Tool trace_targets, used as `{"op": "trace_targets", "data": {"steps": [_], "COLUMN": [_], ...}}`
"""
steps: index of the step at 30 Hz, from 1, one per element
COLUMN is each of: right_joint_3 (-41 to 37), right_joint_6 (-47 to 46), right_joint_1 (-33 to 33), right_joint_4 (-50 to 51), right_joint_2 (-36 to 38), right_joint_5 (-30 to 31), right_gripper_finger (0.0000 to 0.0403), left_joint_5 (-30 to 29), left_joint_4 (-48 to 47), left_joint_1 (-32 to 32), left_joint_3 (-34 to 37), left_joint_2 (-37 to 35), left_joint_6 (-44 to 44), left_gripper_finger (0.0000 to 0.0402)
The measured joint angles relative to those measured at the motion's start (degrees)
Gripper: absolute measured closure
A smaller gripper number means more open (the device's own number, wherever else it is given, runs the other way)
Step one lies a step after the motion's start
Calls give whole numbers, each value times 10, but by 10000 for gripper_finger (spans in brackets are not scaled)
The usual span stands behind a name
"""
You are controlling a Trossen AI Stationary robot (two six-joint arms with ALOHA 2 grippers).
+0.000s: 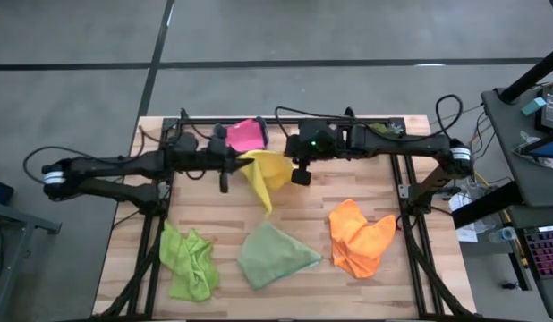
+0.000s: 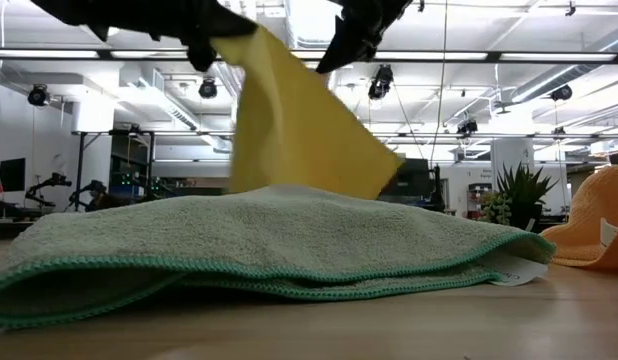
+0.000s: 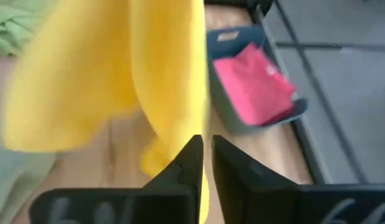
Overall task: Fold microfiber towels
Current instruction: Fold the yellow microfiber towel
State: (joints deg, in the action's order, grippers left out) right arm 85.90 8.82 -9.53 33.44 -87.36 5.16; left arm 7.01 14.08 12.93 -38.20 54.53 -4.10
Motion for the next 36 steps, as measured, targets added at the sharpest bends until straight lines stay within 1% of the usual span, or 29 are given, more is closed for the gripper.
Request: {"op": "trace_targets", "data": {"steps": [3, 8, 14, 17, 23, 28, 32, 36], "right_joint_3": [-29, -87, -141, -174, -240, -277, -281, -258], "right_joint_6": [-13, -19, -30, -40, -72, -50, -43, -39], "right_joint_1": [-1, -4, -9, -9, -10, 2, 8, 8], "right_joint_4": [-22, -71, -100, -156, -285, -397, -462, -472], "right_joint_2": [-18, -35, -35, -37, -70, -119, -162, -210], "right_joint_5": [-5, -18, -105, -132, -144, -146, -142, -121], "right_gripper_finger": [347, 297, 255, 239, 205, 179, 171, 179], "left_joint_5": [0, 0, 2, 5, 22, 24, 24, 25], "left_joint_4": [-2, -42, -93, -108, -109, -108, -108, -107], "left_joint_1": [0, 0, 0, 0, 0, 0, 0, 0], "left_joint_3": [1, 3, 4, 4, 4, 4, 4, 4], "left_joint_2": [-12, -9, -8, -11, -12, -12, -12, -12], "left_joint_6": [-29, -31, -32, -33, -33, -45, -45, -45], "left_gripper_finger": [401, 401, 401, 402, 402, 402, 402, 402]}}
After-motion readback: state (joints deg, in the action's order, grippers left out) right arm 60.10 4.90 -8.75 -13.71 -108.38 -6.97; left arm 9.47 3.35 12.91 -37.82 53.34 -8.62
